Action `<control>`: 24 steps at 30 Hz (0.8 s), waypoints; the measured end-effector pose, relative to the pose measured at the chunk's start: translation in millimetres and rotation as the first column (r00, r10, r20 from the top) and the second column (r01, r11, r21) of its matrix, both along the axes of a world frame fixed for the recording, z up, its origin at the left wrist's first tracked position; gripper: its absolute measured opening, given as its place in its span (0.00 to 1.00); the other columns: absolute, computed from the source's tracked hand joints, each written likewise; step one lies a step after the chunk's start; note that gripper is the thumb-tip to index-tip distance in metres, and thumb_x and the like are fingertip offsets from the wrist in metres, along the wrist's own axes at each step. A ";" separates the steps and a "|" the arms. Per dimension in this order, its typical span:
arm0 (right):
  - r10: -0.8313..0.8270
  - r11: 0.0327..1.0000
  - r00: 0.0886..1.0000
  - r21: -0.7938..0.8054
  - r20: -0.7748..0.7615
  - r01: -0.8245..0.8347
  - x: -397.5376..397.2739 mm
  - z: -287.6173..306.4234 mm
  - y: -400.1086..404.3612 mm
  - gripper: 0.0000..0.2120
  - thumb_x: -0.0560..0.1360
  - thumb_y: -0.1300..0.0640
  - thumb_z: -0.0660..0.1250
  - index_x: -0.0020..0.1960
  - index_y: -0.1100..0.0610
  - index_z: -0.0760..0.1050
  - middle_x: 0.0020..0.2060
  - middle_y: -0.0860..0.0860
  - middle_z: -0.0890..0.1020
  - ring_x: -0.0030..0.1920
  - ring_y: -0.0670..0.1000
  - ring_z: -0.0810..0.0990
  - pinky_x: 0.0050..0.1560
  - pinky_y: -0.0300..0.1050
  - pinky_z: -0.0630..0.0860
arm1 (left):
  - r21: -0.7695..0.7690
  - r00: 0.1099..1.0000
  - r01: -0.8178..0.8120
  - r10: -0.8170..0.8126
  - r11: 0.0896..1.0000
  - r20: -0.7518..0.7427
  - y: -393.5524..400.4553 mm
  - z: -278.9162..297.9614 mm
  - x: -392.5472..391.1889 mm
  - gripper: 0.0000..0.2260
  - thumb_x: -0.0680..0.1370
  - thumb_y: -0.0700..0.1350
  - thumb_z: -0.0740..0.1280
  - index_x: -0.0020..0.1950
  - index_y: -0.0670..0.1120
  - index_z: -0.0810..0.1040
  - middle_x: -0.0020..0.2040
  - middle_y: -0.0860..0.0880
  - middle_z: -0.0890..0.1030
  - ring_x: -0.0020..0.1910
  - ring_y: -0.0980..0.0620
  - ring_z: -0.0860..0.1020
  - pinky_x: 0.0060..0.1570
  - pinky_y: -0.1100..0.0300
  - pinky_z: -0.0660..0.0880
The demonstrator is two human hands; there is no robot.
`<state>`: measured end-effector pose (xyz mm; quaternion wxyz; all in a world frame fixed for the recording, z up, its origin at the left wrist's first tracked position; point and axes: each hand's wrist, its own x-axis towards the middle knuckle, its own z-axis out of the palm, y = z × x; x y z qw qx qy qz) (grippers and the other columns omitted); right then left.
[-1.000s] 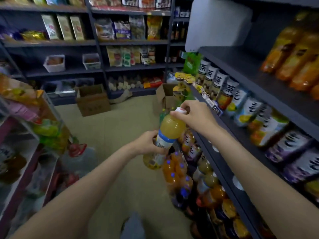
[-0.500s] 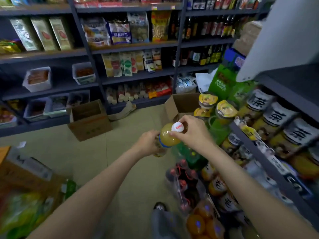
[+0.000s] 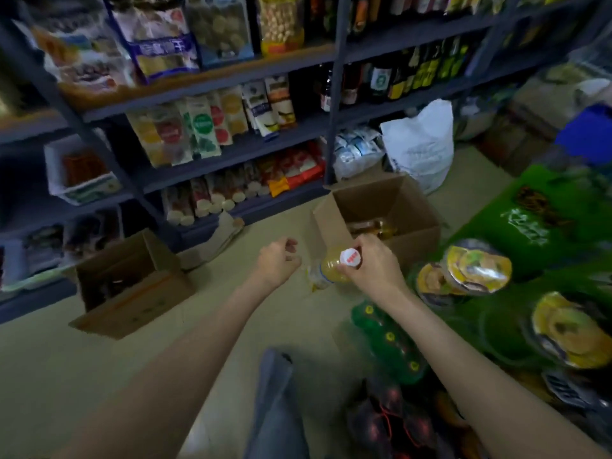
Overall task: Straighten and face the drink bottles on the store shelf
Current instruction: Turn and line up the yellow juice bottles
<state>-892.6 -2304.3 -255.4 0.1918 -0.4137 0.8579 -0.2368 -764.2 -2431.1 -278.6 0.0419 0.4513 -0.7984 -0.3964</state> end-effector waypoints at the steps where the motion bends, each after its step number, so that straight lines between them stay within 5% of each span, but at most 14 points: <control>1: -0.045 0.999 0.999 0.024 0.009 0.045 -14.5 -16.1 -20.0 0.20 0.72 0.54 0.72 0.60 0.61 0.72 0.59 0.55 0.75 0.60 0.56 0.74 0.54 0.44 0.69 | 0.002 1.000 0.023 -0.023 1.000 0.006 -26.0 -8.6 -18.0 0.16 0.76 0.39 0.65 0.63 0.39 0.73 0.59 0.43 0.77 0.56 0.45 0.77 0.54 0.60 0.71; 9: -0.395 0.911 0.919 0.137 0.021 0.388 -150.9 -118.3 -121.0 0.15 0.70 0.63 0.71 0.54 0.66 0.74 0.54 0.61 0.76 0.55 0.62 0.75 0.52 0.48 0.68 | 0.100 0.984 0.171 -0.176 0.980 0.036 -161.4 -71.7 -156.4 0.13 0.77 0.36 0.62 0.62 0.40 0.73 0.56 0.43 0.78 0.54 0.46 0.77 0.50 0.60 0.71; 14: -0.522 0.846 0.853 0.142 0.028 0.513 -239.0 -228.1 -174.1 0.15 0.72 0.64 0.69 0.57 0.67 0.73 0.56 0.63 0.74 0.56 0.63 0.74 0.54 0.50 0.70 | 0.134 0.972 0.228 -0.233 0.964 0.016 -210.5 -162.7 -244.6 0.13 0.76 0.35 0.63 0.60 0.39 0.73 0.53 0.42 0.78 0.52 0.43 0.77 0.55 0.52 0.74; 18: -0.498 0.853 0.865 0.215 0.063 0.475 -301.1 -330.9 -207.8 0.19 0.72 0.63 0.71 0.61 0.65 0.72 0.60 0.59 0.74 0.60 0.58 0.74 0.62 0.50 0.72 | 0.203 0.967 0.232 -0.247 0.951 0.057 -233.9 -258.8 -297.3 0.13 0.77 0.37 0.63 0.62 0.43 0.72 0.55 0.45 0.78 0.54 0.47 0.77 0.56 0.55 0.74; 24: -0.321 0.870 0.943 0.422 0.090 0.256 -347.1 -461.4 -234.5 0.14 0.77 0.60 0.64 0.61 0.65 0.73 0.57 0.61 0.76 0.57 0.58 0.76 0.55 0.46 0.72 | 0.226 0.954 0.259 -0.285 0.939 0.090 -248.7 -356.8 -325.7 0.14 0.78 0.37 0.63 0.63 0.42 0.71 0.57 0.44 0.77 0.55 0.47 0.77 0.51 0.57 0.74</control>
